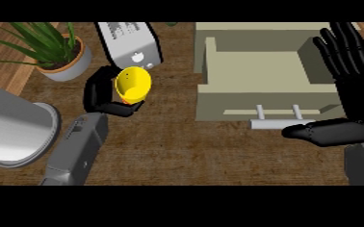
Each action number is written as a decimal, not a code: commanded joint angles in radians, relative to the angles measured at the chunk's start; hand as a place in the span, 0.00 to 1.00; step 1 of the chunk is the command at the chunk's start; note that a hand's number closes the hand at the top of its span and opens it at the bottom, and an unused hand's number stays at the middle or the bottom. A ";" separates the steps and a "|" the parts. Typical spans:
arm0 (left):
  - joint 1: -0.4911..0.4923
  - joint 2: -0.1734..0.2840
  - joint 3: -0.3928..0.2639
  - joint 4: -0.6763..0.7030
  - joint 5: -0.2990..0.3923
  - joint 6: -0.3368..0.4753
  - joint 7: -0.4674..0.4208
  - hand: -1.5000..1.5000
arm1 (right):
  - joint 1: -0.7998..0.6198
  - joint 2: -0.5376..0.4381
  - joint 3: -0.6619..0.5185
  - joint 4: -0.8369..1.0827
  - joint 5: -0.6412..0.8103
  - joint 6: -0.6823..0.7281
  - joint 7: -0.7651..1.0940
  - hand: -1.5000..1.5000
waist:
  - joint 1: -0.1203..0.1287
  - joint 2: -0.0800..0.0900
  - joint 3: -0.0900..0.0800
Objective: Pick up the cup, place it into the drawer and close the drawer
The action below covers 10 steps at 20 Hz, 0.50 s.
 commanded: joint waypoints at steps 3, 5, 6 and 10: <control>-0.064 -0.042 -0.075 -0.219 -0.008 0.026 0.190 1.00 | 0.004 -0.013 -0.018 0.037 -0.003 0.018 -0.016 0.00 | 0.014 -0.004 0.001; -0.140 -0.075 -0.086 -0.231 -0.013 0.072 0.255 1.00 | 0.001 0.014 0.015 0.017 0.047 -0.014 -0.039 0.00 | 0.006 -0.001 0.001; -0.156 -0.097 -0.101 -0.301 -0.003 0.087 0.328 1.00 | 0.024 0.017 0.015 0.009 0.038 -0.008 -0.033 0.00 | 0.013 -0.007 0.002; -0.216 -0.118 -0.189 -0.361 0.012 0.206 0.452 1.00 | -0.020 0.003 -0.019 0.087 0.018 0.006 -0.070 0.00 | 0.003 -0.001 0.001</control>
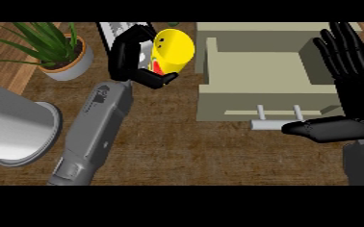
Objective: Pick up the cup, place it into the drawer and close the drawer
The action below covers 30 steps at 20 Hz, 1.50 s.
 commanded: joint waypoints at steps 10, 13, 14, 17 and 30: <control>-0.447 -0.028 -0.132 0.116 0.054 0.336 0.385 1.00 | 0.008 0.012 0.006 -0.023 -0.007 0.004 -0.003 0.00 | -0.051 0.011 0.000; -0.514 -0.029 -0.138 0.243 0.057 0.337 0.420 1.00 | -0.032 -0.005 -0.011 0.008 -0.017 0.011 -0.006 0.00 | -0.054 0.017 0.000; -0.523 -0.029 -0.194 0.260 0.101 0.376 0.424 1.00 | -0.019 0.016 0.019 0.069 0.018 0.023 -0.078 0.00 | -0.063 0.020 0.001; -0.551 -0.029 -0.226 0.372 0.098 0.400 0.385 1.00 | -0.034 -0.001 0.004 0.019 -0.022 0.032 -0.029 0.00 | -0.095 0.027 0.001; -0.517 -0.029 -0.458 0.504 0.177 0.298 0.469 1.00 | -0.095 0.031 0.075 0.031 -0.010 0.045 -0.033 0.00 | -0.195 0.049 0.002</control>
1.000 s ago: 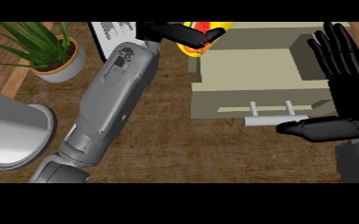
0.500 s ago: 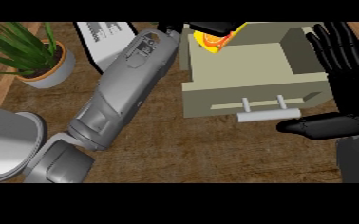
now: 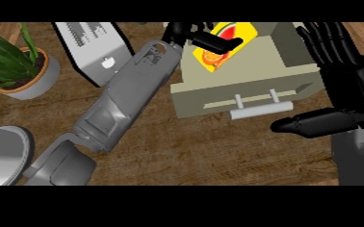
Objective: Pick up the cup, place it into the drawer and close the drawer
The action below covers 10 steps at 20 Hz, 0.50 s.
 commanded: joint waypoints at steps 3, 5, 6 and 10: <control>0.022 0.000 -0.064 -0.002 0.055 0.007 -0.013 0.00 | -0.028 0.007 0.016 0.025 -0.012 0.017 -0.006 0.00 | -0.053 0.013 0.000; 0.069 0.000 -0.047 -0.029 0.106 0.005 -0.068 0.00 | -0.059 -0.005 0.027 0.032 -0.048 0.057 0.012 0.00 | -0.044 0.012 -0.001; 0.077 0.000 -0.046 -0.032 0.114 0.000 -0.100 0.00 | -0.048 0.029 0.059 0.033 -0.063 0.072 -0.012 0.00 | -0.051 0.019 -0.001; 0.068 0.000 -0.007 -0.080 0.208 -0.044 -0.147 0.00 | -0.091 0.020 0.118 0.029 -0.145 0.181 0.010 1.00 | -0.046 0.016 -0.002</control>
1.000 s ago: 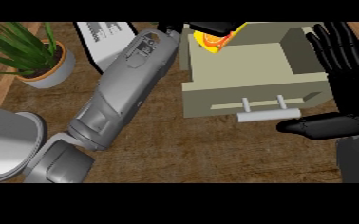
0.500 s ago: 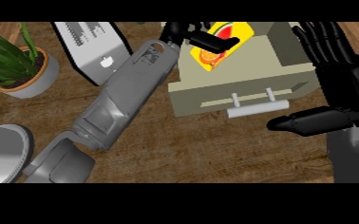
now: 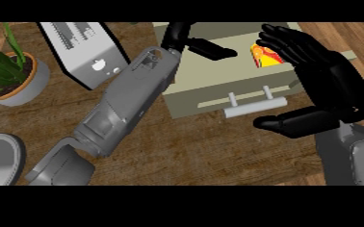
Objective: Pick up the cup, place it into the drawer and close the drawer
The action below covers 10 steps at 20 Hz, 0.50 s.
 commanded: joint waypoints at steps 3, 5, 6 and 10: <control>0.008 0.000 0.036 -0.076 0.129 -0.029 -0.116 0.00 | -0.010 -0.005 0.105 0.017 -0.125 0.177 0.029 1.00 | 0.003 -0.004 -0.001; 0.016 0.000 0.041 -0.077 0.151 -0.002 -0.162 0.00 | 0.031 -0.052 0.147 0.004 -0.128 0.246 0.067 1.00 | 0.015 -0.016 -0.001; -0.004 0.000 0.054 -0.062 0.169 -0.011 -0.148 0.00 | -0.019 -0.088 0.143 0.016 -0.117 0.254 0.106 1.00 | 0.031 -0.014 -0.002; -0.016 0.000 0.072 -0.034 0.196 0.046 -0.194 0.00 | 0.050 -0.192 0.215 -0.028 -0.016 0.344 0.145 1.00 | 0.049 -0.023 -0.001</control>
